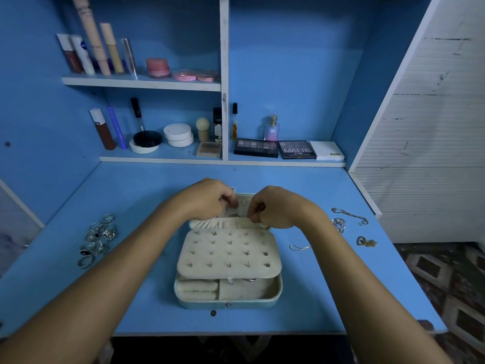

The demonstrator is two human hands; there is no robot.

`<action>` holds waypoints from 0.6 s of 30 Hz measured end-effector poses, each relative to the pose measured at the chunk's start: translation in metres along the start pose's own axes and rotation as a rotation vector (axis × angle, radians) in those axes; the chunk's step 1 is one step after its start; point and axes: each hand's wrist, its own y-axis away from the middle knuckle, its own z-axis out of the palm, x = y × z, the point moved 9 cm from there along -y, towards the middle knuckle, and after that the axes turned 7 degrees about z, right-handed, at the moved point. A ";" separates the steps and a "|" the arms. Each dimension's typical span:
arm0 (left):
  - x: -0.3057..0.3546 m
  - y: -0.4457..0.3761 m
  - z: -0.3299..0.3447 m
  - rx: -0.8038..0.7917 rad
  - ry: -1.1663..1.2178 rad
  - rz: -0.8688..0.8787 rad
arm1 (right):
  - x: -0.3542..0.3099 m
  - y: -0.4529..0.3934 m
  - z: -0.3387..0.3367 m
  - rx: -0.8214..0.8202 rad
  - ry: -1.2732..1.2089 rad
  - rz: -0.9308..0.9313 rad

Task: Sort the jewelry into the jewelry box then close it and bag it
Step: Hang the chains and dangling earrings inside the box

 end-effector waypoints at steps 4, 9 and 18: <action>0.003 -0.001 0.004 -0.003 -0.031 0.009 | 0.001 -0.001 0.000 0.000 -0.016 -0.011; 0.004 0.003 0.010 -0.089 -0.028 -0.033 | 0.003 -0.001 0.001 0.003 -0.039 -0.017; 0.008 0.001 0.003 -0.036 -0.024 -0.021 | 0.002 0.001 0.001 -0.007 -0.041 -0.021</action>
